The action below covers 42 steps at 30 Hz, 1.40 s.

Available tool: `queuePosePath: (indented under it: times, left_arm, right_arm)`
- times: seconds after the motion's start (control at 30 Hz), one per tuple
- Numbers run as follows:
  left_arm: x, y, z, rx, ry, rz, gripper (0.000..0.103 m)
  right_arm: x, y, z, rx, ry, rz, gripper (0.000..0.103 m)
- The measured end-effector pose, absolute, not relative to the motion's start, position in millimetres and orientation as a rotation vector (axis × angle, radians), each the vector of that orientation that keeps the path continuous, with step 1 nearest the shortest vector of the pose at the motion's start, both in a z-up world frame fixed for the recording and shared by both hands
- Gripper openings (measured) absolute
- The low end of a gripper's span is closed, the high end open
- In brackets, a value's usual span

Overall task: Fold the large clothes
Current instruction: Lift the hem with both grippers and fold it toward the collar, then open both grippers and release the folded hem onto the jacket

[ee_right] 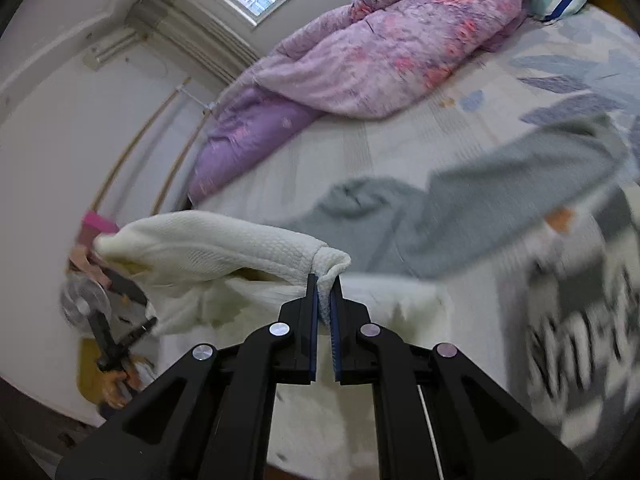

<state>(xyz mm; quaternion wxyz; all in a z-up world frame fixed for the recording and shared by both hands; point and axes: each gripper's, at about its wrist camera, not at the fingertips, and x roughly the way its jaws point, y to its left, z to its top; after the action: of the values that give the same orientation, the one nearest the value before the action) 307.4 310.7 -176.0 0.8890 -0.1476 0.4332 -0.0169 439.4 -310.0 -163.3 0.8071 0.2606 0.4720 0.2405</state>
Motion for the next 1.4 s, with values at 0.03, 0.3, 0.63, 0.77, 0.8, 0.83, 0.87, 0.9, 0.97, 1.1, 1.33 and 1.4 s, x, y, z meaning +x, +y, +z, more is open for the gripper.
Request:
queuePosePath:
  times: [0.03,0.3,0.63,0.77,0.8,0.83,0.87,0.9,0.97,1.1,1.33,1.4]
  left_arm:
    - [292,310,-186,-0.316,0.917,-0.042,0.012]
    - [215,298,-293,-0.322,1.097,-0.044,0.013]
    - [183,307,-297,-0.344,1.085,-0.014,0.023]
    - [174,294,-274,-0.226,1.096,0.032,0.066]
    - [170,292,-269,-0.211,1.092,0.053,0.069]
    - [164,292,-263,-0.205,1.088,0.077,0.074]
    - [162,291,-259,-0.198,1.094,0.105,0.077]
    - [156,291,-253,-0.195,1.104,0.123,0.079]
    - [150,292,-243,-0.218,1.074,0.113,0.08]
    - [165,283,-232,-0.295,1.017,0.066,0.08]
    - [213,224,-273,-0.289,1.084,0.028,0.08]
    - [214,219,-294,-0.268,1.134,0.073,0.08]
  right_arm:
    - [422,-314,-172,0.56,1.035,0.507,0.005]
    - [342,-311,-273,0.427,1.253,0.44,0.005]
    - [317,-296,-302,0.233,1.255,0.378,0.009]
    - [305,-285,-284,0.082,1.253,0.365,0.018]
    - [300,-283,-277,0.073,1.255,0.375,0.019]
    - [295,-283,-272,0.069,1.252,0.383,0.019]
    - [290,-282,-267,0.057,1.255,0.385,0.021]
    - [284,-279,-260,0.044,1.257,0.394,0.022]
    - [275,-275,-247,0.037,1.235,0.421,0.023]
    - [286,-265,-239,0.093,1.188,0.416,0.022]
    - [332,-248,-283,0.255,1.242,0.293,0.021]
    - [328,-247,-305,0.247,1.288,0.247,0.02]
